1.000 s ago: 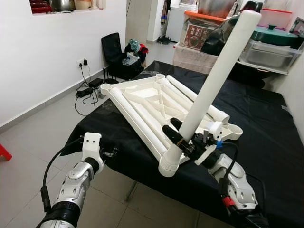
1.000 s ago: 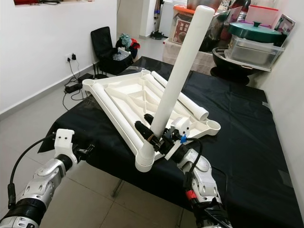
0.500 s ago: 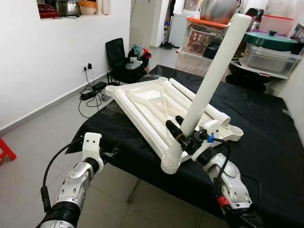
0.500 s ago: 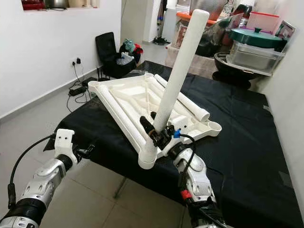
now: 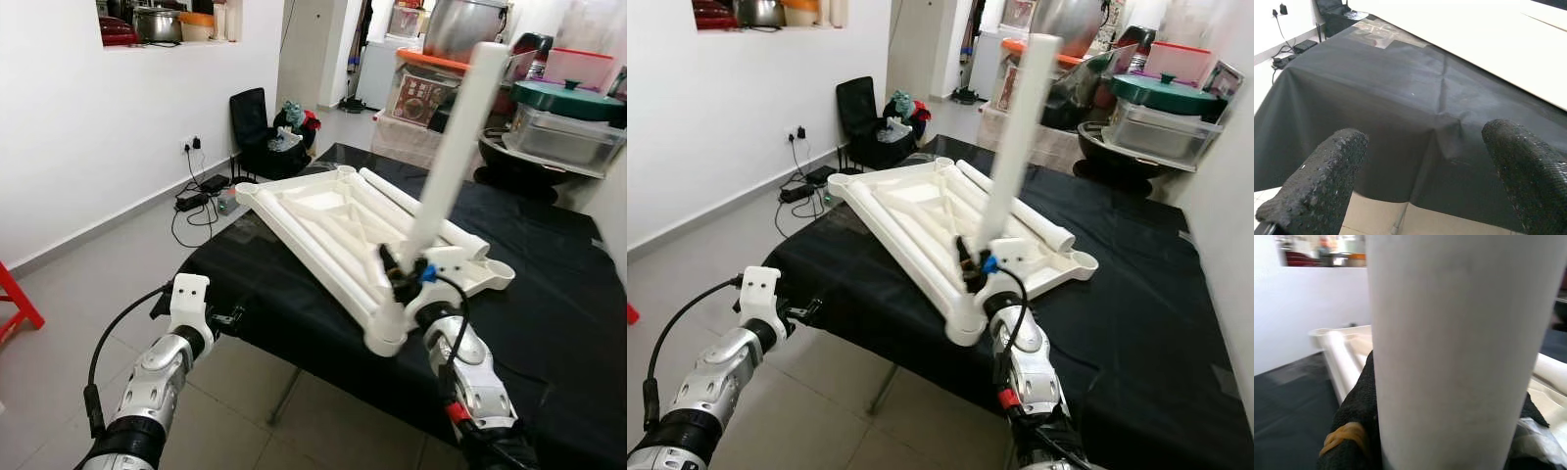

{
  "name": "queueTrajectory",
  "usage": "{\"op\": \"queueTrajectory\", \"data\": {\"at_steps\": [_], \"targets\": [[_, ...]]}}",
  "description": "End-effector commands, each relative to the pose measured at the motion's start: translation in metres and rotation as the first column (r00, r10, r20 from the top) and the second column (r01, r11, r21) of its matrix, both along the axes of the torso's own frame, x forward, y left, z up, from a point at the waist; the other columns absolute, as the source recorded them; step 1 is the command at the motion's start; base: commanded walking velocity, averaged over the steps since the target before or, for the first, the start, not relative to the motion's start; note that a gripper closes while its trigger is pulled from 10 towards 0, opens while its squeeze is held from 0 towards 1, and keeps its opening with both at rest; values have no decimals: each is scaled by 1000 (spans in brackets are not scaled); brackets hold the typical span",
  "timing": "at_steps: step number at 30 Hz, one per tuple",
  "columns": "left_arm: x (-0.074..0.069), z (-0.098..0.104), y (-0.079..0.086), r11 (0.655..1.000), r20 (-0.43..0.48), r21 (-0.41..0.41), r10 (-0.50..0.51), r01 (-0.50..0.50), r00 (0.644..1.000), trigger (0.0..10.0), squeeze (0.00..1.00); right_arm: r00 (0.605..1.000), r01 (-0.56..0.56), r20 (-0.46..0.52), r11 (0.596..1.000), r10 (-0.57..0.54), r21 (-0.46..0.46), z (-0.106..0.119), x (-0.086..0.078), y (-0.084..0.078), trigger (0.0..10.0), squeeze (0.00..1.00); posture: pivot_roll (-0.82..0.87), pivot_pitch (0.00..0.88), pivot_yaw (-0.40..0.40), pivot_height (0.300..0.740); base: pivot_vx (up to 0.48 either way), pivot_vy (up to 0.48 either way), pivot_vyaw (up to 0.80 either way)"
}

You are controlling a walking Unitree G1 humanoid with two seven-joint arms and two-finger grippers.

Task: Building children table

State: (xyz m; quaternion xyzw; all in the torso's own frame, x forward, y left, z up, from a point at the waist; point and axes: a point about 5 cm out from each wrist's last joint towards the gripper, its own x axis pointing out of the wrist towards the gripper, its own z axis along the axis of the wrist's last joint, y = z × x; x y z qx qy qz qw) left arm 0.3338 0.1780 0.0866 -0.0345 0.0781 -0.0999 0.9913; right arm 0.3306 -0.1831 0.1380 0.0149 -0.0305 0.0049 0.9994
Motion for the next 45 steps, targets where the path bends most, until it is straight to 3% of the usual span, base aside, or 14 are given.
{"op": "queueTrajectory", "data": {"at_steps": [1, 2, 5, 7, 14, 16, 18, 19, 22, 36, 37, 38, 39, 45], "targets": [[-2, -6, -3, 1000, -18, 3, -4, 5, 1000, 10000, 0, 939, 179, -295, 983, -179, -26, -58, -18, -24, 0, 0, 46, 0, -109, 740, 0, 0, 0], [-2, -6, -4, 1000, -21, 5, -3, 3, 1000, 10000, 0, 910, 279, -319, 960, -267, -8, -62, -20, -30, 0, 0, 44, 0, -112, 740, 0, 0, 0], [-2, -7, -4, 1000, -23, 6, -2, 2, 1000, 10000, 0, 881, 349, -340, 937, -328, 2, -65, -22, -34, 0, 0, 44, 0, -115, 740, 0, 0, 0], [-2, -7, -5, 1000, -25, 5, 1, -1, 1000, 10000, 0, 833, 444, -375, 896, -407, 14, -70, -26, -40, 0, 0, 45, 0, -118, 740, 0, 0, 0], [-3, -8, -4, 1000, -26, 6, 4, -4, 1000, 10000, 0, 798, 513, -370, 858, -475, 4, -70, -27, -45, 0, 0, 45, 0, -118, 740, 0, 0, 0], [-3, -8, -3, 1000, -27, 9, 13, -13, 1000, 10000, 0, 739, 623, -314, 782, -596, -22, -64, -30, -57, 0, 0, 46, 0, -120, 740, 0, 0, 0], [-3, -8, -3, 1000, -27, 9, 13, -13, 1000, 10000, 0, 739, 623, -314, 782, -596, -22, -64, -30, -57, 0, 0, 46, 0, -120, 740, 0, 0, 0], [-3, -8, -3, 1000, -26, 11, 17, -16, 1000, 10000, 0, 718, 656, -282, 754, -636, -30, -60, -32, -60, 0, 0, 46, 0, -117, 740, 0, 0, 0], [-2, -8, -2, 1000, -26, 15, 21, -20, 999, 10000, 0, 694, 690, -252, 723, -674, -35, -57, -34, -59, 0, 0, 43, 0, -115, 740, 0, 0, 0], [-2, -9, -1, 999, -31, 23, 26, -25, 999, 10000, 0, 702, 683, -246, 730, -668, -32, -59, -34, -52, 0, 0, 41, 0, -111, 740, 0, 0, 0], [-2, -9, -1, 999, -32, 24, 26, -25, 999, 10000, 0, 710, 676, -242, 736, -661, -26, -58, -33, -51, 4784, 0, 39, 0, -110, 740, 0, 0, 0], [-2, -9, -1, 999, -32, 24, 26, -25, 999, 10000, 0, 710, 676, -242, 736, -661, -26, -58, -33, -51, 4784, 0, 39, 0, -110, 740, 0, 0, 0], [-2, -9, -1, 999, -32, 24, 26, -25, 999, 10000, 0, 718, 670, -236, 742, -655, -23, -57, -32, -49, 10000, 0, 38, 0, -108, 740, 0, 0, 0], [-1, -9, -2, 999, -34, 26, 23, -22, 999, 10000, 0, 748, 645, -196, 764, -634, -8, -51, -29, -45, 10000, 0, 36, 0, -105, 740, 0, 0, 0]]}}
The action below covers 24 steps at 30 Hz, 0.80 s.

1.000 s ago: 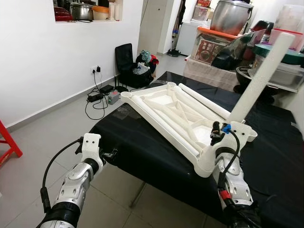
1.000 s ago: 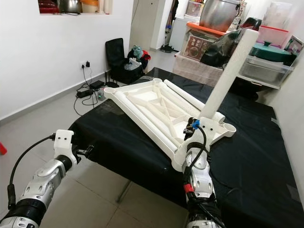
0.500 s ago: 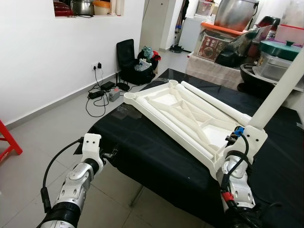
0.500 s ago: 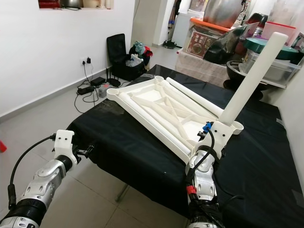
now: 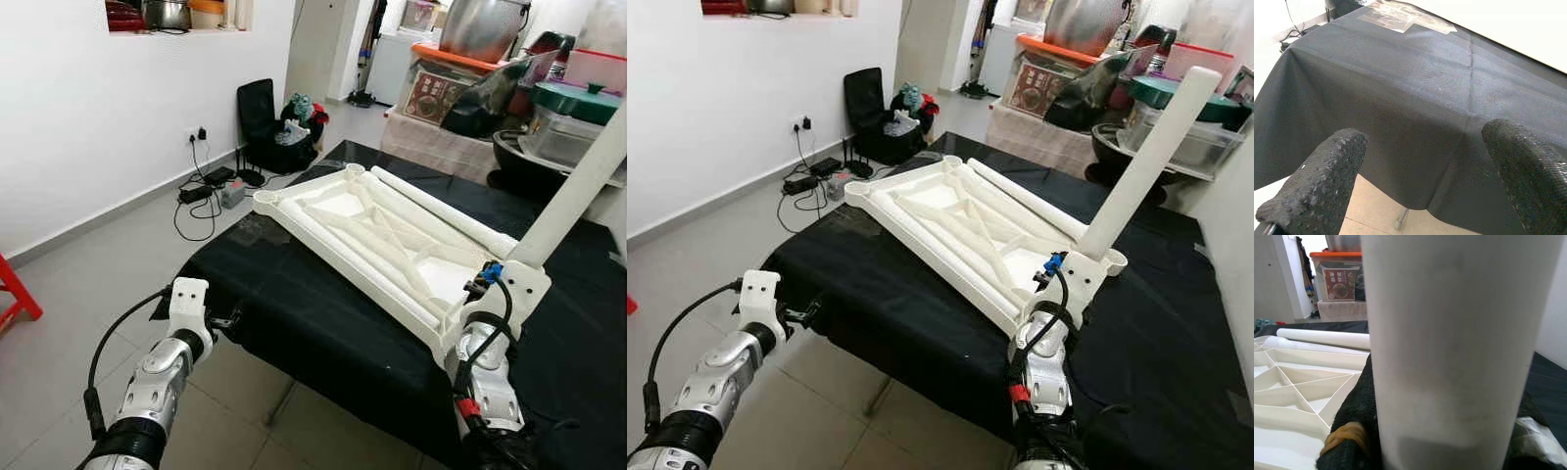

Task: Building children table

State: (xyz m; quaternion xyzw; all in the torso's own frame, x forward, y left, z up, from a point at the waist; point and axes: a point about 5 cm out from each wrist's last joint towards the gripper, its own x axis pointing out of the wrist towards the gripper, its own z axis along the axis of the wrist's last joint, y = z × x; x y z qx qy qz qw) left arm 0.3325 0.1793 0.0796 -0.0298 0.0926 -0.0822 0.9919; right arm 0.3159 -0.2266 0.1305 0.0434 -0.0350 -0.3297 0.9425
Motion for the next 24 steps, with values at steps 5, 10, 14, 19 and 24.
{"op": "queueTrajectory", "data": {"at_steps": [5, 10, 14, 19, 24], "targets": [[1, -2, -2, 1000, -6, 13, -11, 11, 1000, 10000, 0, 987, 10, -161, 1000, -6, 26, -38, -14, -2, 10000, 0, 34, 0, -104, 740, 0, 0, 0], [1, -2, -2, 1000, -8, 15, -13, 13, 1000, 10000, 0, 991, -2, -134, 1000, 4, 14, -33, -15, -2, 10000, 0, 30, 0, -101, 740, 0, 0, 0], [1, -2, -3, 1000, -8, 15, -17, 17, 1000, 10000, 0, 994, -7, -109, 1000, 9, 17, -29, -15, -2, 10000, 620, 29, 0, -100, 740, 0, 0, 0], [1, -2, -3, 1000, -8, 15, -20, 20, 1000, 10000, 0, 998, -29, -65, 999, 27, -32, -18, -14, 0, 10000, 133, 25, 0, -97, 740, 0, 0, 0], [2, -3, -3, 1000, -9, 17, -22, 22, 1000, 10000, 0, 998, -43, -39, 996, 40, -73, -10, -13, 0, 10000, 0, 23, 0, -95, 740, 0, 0, 0]]}}
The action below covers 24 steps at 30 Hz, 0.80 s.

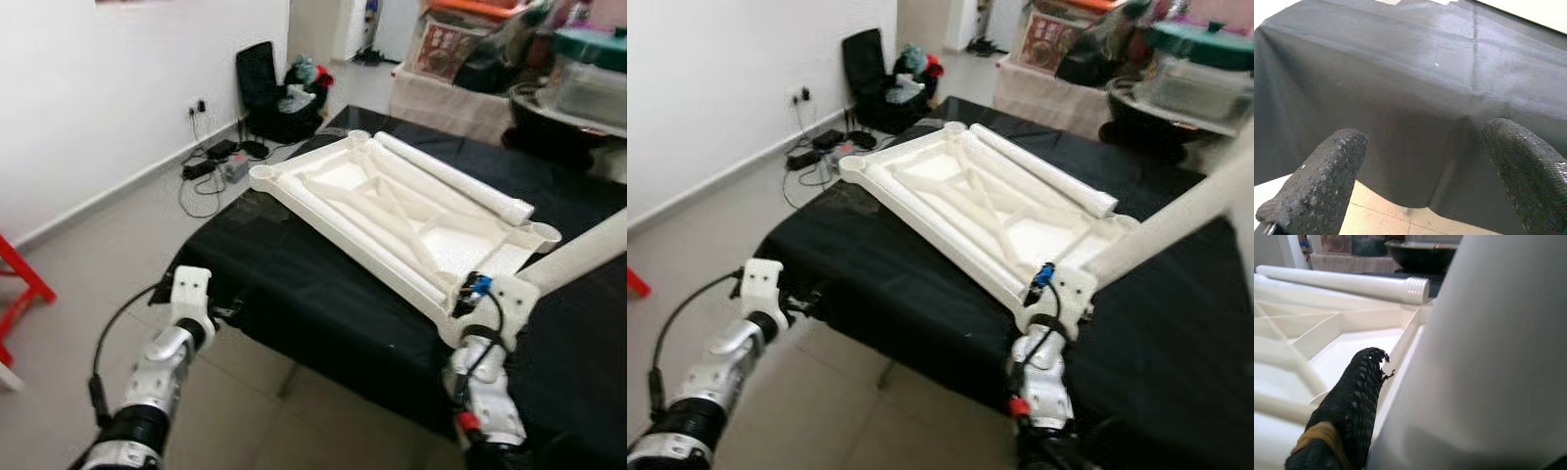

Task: Building children table

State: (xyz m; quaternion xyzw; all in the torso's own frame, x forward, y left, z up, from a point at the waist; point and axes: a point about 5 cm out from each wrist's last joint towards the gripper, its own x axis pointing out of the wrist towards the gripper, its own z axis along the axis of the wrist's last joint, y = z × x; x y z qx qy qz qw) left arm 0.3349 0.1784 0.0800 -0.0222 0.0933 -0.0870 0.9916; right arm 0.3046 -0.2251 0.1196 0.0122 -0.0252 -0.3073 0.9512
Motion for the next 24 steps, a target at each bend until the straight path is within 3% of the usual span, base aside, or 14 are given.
{"op": "queueTrajectory", "data": {"at_steps": [1, 5, 6, 21, 24], "targets": [[0, -3, -2, 1000, -9, 4, -12, 12, 1000, 10000, 0, 1000, 1, 12, 1000, -1, -23, 3, -2, -2, 10000, 0, 23, 0, -95, 740, 0, 0, 0], [0, -3, -2, 1000, -9, 5, -13, 13, 1000, 10000, 0, 999, -15, 44, 999, 17, -28, 8, -2, -2, 10000, 0, 21, 0, -92, 740, 0, 0, 0], [0, -3, -2, 1000, -9, 5, -15, 15, 1000, 10000, 0, 998, -26, 58, 999, 28, -30, 9, -2, -1, 0, 0, 19, 0, -91, 740, 0, 0, 0], [0, -5, -1, 1000, -12, 10, -12, 12, 1000, 10000, 0, 989, -87, 128, 994, 79, 60, 8, -5, 7, 0, 0, 23, 0, -93, 740, 0, 0, 0], [1, -2, -2, 1000, 3, 9, -23, 23, 1000, 10000, 0, 970, -153, 202, 985, 134, 82, 20, -1, 14, 0, 0, 21, 0, -91, 740, 0, 0, 0]]}}
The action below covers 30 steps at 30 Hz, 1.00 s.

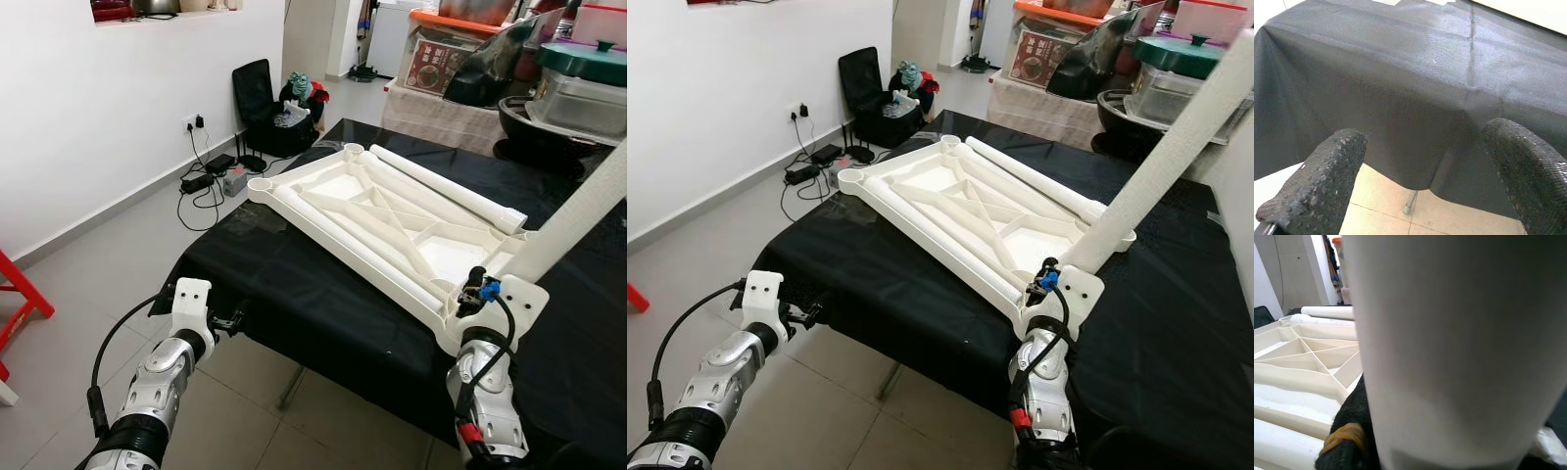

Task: Building children table

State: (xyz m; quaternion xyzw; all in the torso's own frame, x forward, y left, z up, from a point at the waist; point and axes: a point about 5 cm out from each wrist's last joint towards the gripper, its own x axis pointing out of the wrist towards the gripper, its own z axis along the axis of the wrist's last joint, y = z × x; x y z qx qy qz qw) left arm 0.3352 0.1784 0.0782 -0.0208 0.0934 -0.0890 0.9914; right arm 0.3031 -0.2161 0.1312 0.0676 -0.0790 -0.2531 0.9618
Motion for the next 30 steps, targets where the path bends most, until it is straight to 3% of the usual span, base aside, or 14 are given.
{"op": "queueTrajectory", "data": {"at_steps": [1, 5, 7, 14, 16, 17, 20, 22, 23, 24, 25, 27, 29, 30], "targets": [[2, 4, -3, 999, 26, 12, -38, 38, 999, 10000, 0, 990, -95, 113, 993, 87, 65, 19, 4, 11, 0, 0, 19, 0, -88, 740, 0, 0, 0], [4, 20, -10, 989, 105, 30, -147, 145, 984, 10000, 0, 946, -262, 226, 958, 231, 117, 48, 12, 28, 0, 0, 19, 0, -85, 740, 0, 0, 0], [3, 33, -17, 965, 159, 78, -259, 249, 953, 10000, 0, 894, -359, 307, 932, 328, 49, 74, 14, 38, 0, 0, 20, 0, -83, 740, 0, 0, 0], [2, 42, -22, 933, 190, 142, -353, 330, 916, 10000, 0, 843, -407, 369, 913, 390, -34, 97, 15, 44, 0, 0, 23, 0, -84, 740, 0, 0, 0], [1, 48, -25, 912, 200, 176, -401, 370, 894, 10000, 0, 812, -444, 386, 893, 438, -79, 106, 15, 50, 0, 0, 24, 0, -81, 740, 0, 0, 0], [0, 56, -29, 892, 216, 196, -445, 408, 869, 10000, 0, 770, -507, 384, 854, 509, -116, 107, 13, 61, 0, 0, 30, 0, -83, 740, 0, 0, 0], [0, 56, -29, 892, 216, 196, -445, 408, 869, 10000, 0, 770, -507, 384, 854, 509, -116, 107, 13, 61, 0, 0, 30, 0, -83, 740, 0, 0, 0], [-2, 67, -33, 853, 229, 228, -515, 469, 826, 10000, 0, 678, -642, 331, 748, 656, -169, 94, 5, 93, 0, 0, 38, 0, -80, 740, 0, 0, 0], [-2, 67, -33, 853, 229, 228, -515, 469, 826, 10000, 0, 678, -642, 331, 748, 656, -169, 94, 5, 93, 0, 0, 38, 0, -80, 740, 0, 0, 0], [-3, 69, -34, 840, 225, 240, -535, 486, 814, 10000, 0, 624, -704, 301, 686, 721, -185, 88, 0, 110, 0, 0, 36, 0, -75, 740, 0, 0, 0], [-3, 69, -34, 840, 225, 240, -535, 486, 814, 10000, 0, 624, -704, 301, 686, 721, -185, 88, 0, 110, 0, 0, 36, 0, -75, 740, 0, 0, 0], [-3, 69, -38, 817, 210, 260, -569, 516, 795, 10000, 0, 516, -800, 247, 564, 821, -205, 79, -9, 138, 0, 0, 34, 0, -72, 740, 0, 0, 0], [-3, 69, -38, 817, 210, 260, -569, 516, 795, 10000, 0, 516, -800, 247, 564, 821, -205, 79, -9, 138, 0, 0, 34, 0, -72, 740, 0, 0, 0], [-3, 69, -39, 809, 206, 264, -579, 525, 789, 10000, 0, 485, -823, 232, 530, 843, -207, 77, -12, 145, 0, 0, 34, 0, -71, 740, 0, 0, 0]]}}
